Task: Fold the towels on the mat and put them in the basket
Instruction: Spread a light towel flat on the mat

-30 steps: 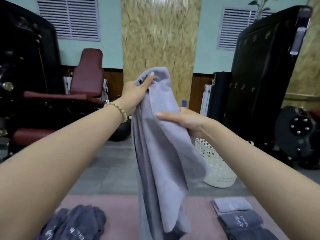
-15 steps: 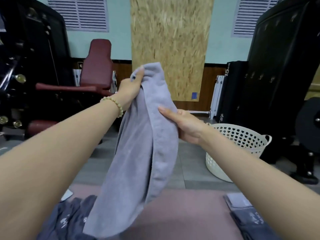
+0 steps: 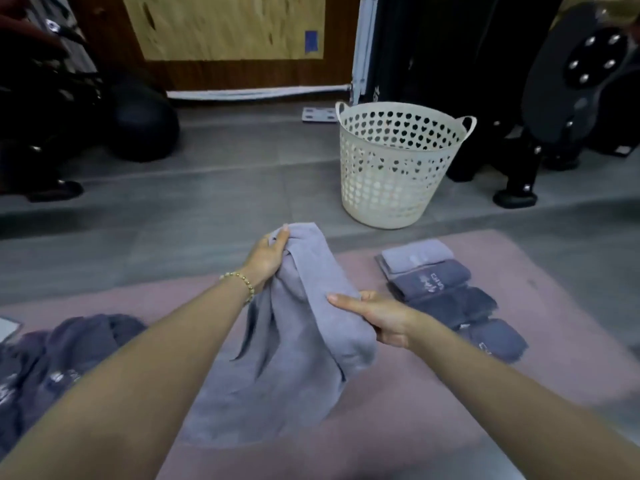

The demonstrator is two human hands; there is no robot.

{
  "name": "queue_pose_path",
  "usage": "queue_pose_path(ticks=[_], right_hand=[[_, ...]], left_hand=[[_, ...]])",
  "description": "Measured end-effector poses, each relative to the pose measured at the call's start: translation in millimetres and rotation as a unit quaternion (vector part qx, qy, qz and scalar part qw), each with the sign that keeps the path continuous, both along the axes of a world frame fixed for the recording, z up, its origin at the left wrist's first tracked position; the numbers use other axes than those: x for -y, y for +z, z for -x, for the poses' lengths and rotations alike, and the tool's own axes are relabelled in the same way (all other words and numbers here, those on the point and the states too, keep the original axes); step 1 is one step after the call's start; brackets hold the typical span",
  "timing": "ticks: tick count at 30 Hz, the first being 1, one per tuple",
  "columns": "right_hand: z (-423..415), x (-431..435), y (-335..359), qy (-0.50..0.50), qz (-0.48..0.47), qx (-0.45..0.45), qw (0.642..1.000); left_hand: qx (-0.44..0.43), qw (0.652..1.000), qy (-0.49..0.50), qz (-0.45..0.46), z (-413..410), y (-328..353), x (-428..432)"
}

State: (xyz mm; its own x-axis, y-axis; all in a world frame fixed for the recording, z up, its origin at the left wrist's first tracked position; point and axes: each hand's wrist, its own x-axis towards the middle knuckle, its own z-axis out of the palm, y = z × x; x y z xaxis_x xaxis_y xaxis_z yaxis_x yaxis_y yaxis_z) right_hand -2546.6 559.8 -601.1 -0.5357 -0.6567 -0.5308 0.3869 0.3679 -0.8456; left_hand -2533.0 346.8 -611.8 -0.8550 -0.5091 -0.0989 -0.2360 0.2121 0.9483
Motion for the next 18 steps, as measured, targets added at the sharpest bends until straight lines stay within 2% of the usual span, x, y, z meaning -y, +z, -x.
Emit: queue_pose_path(ticks=[4,6,8,10,13,15,18], right_hand=[[32,-38,-38,0.005,0.024,0.083,0.996],[54,-53,-57,-0.048,0.058,0.119,0.99],[79,-63,-81,-0.1,0.076,0.136,0.983],[103,-69,-117,-0.142,0.057,0.142,0.978],[129,-84,-194,-0.229,-0.021,0.094,0.969],[130,-99,-247,-0.266,-0.079,0.037,0.96],[112,-124,-302,-0.273,-0.14,-0.006,0.952]], left_hand=[[0.043,0.992,-0.088,-0.08,53,-53,-27],[0.054,0.983,-0.13,-0.115,84,-69,-41],[0.056,0.982,-0.147,-0.106,116,-95,-49],[0.058,0.989,-0.131,-0.034,144,-131,-51],[0.103,0.988,-0.068,0.092,164,-198,-49],[0.138,0.965,-0.111,0.196,159,-242,-56],[0.102,0.901,-0.253,0.337,145,-294,-80]])
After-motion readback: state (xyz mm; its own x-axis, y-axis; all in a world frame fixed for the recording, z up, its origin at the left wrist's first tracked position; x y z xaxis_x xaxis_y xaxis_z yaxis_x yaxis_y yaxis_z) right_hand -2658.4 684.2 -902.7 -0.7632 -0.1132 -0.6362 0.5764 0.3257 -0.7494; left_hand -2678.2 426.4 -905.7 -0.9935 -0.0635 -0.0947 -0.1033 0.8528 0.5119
